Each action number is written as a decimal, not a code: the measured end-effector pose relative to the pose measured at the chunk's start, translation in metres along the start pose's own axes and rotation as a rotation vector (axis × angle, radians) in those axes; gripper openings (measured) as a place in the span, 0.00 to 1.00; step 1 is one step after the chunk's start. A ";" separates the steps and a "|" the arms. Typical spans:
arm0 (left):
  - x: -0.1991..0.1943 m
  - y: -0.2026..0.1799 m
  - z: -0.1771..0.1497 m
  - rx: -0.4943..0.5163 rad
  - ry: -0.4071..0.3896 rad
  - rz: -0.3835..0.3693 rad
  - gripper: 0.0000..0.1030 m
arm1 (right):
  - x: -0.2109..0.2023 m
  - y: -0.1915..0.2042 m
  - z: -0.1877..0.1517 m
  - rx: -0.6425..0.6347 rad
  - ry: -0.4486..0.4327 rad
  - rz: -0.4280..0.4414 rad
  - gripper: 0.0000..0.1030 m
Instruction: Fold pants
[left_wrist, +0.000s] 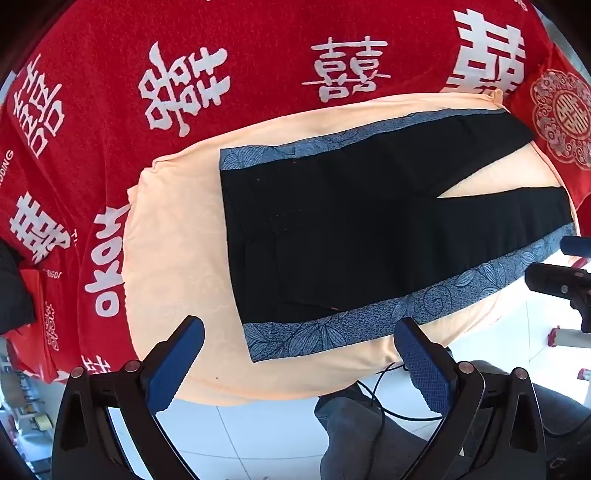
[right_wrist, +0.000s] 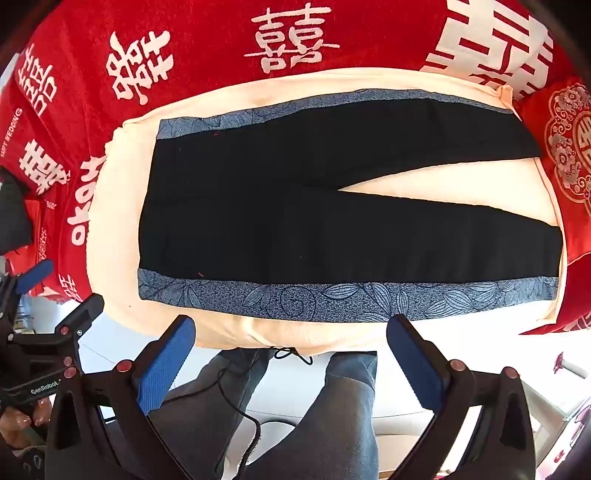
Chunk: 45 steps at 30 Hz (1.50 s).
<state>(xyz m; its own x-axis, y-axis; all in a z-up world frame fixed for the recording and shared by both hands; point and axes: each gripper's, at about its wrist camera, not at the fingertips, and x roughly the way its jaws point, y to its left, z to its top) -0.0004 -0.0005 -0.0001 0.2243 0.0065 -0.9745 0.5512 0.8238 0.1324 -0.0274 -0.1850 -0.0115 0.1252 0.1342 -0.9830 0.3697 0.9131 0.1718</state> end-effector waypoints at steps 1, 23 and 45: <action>0.000 -0.001 0.000 0.004 0.000 -0.008 1.00 | 0.000 0.002 0.000 0.002 0.000 -0.001 1.00; 0.003 -0.006 0.007 0.009 0.010 0.000 1.00 | -0.014 -0.008 0.002 -0.036 -0.049 -0.035 1.00; -0.003 -0.005 0.014 0.022 -0.005 0.018 1.00 | -0.016 -0.009 0.006 -0.029 -0.052 -0.039 1.00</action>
<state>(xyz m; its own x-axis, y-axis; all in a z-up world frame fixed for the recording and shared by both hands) 0.0076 -0.0126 0.0048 0.2382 0.0181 -0.9710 0.5644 0.8111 0.1536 -0.0269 -0.1982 0.0029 0.1590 0.0790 -0.9841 0.3483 0.9282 0.1308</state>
